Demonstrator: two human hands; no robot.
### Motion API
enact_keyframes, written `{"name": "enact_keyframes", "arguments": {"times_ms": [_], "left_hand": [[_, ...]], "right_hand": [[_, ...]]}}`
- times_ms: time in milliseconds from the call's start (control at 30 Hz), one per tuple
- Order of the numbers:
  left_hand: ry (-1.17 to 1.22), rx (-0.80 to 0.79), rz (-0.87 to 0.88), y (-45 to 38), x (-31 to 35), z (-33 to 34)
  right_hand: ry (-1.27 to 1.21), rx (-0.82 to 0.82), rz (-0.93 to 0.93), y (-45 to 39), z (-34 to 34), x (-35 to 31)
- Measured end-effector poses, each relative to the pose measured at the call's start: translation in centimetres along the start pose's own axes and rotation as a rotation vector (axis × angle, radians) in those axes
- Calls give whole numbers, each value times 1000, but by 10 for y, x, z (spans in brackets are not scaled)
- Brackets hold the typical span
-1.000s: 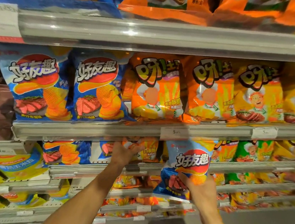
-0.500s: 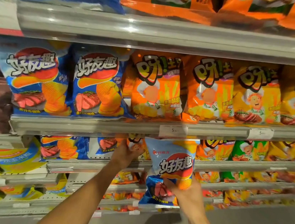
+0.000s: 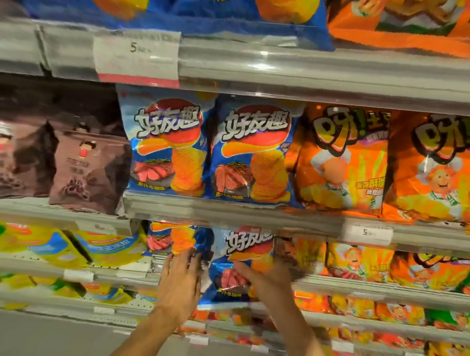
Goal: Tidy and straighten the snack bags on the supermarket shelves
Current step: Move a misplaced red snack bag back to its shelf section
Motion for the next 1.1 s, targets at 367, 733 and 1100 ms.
{"name": "enact_keyframes", "arguments": {"times_ms": [367,733,1100], "left_hand": [[228,19,14,9,-23,5],[-22,-93,-29,13,-16,1],[39,-14,-140,18,7,9]], "right_hand": [[-61,165,-32,-52,33,-18],[63,232,-68,-45,40,-7],[387,128,-54,-26,29,4]]}}
Point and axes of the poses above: each hand's wrist, its own y-axis away from the middle knuckle, its own z-axis out of the palm, x = y × z, the point moved 1 cm from there along -y, towards the middle knuckle, and after that the axes turned 13 degrees about y, right-handed, at the moved point
